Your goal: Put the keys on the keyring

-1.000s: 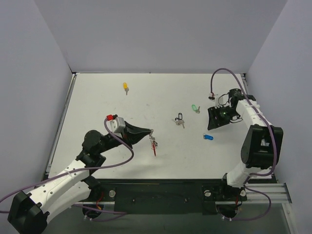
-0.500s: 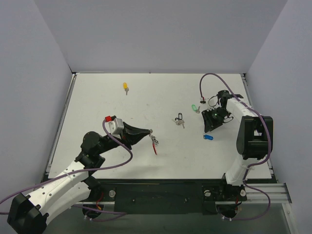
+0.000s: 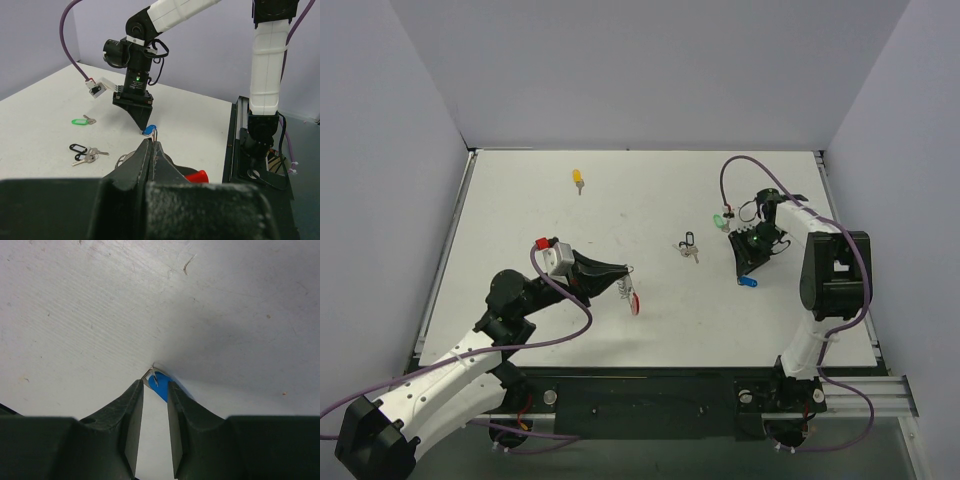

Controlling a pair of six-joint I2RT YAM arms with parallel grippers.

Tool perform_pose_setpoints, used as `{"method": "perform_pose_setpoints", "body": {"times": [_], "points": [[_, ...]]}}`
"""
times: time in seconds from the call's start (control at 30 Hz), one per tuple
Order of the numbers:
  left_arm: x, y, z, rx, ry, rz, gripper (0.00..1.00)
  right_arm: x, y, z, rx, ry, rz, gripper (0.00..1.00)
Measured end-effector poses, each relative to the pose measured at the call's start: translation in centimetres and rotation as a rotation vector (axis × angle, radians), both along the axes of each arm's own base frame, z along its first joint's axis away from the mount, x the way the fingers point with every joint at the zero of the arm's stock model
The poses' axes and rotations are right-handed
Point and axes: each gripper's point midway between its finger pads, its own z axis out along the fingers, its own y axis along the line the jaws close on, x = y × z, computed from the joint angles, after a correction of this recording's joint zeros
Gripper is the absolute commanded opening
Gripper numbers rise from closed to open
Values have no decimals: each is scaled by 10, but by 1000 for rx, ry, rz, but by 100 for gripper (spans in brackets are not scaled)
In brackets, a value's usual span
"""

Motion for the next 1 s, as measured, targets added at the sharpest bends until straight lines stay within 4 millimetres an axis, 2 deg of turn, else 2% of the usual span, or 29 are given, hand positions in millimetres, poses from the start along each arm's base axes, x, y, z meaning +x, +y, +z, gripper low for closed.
{"method": "perform_pose_setpoints", "body": {"times": [0.67,1.0], "points": [[0,0,-1,1,1,0,0,2,1,0,-8,11,3,17],[0,0,-1,1,1,0,0,-3,3,-10,-11,59,9,14]]}}
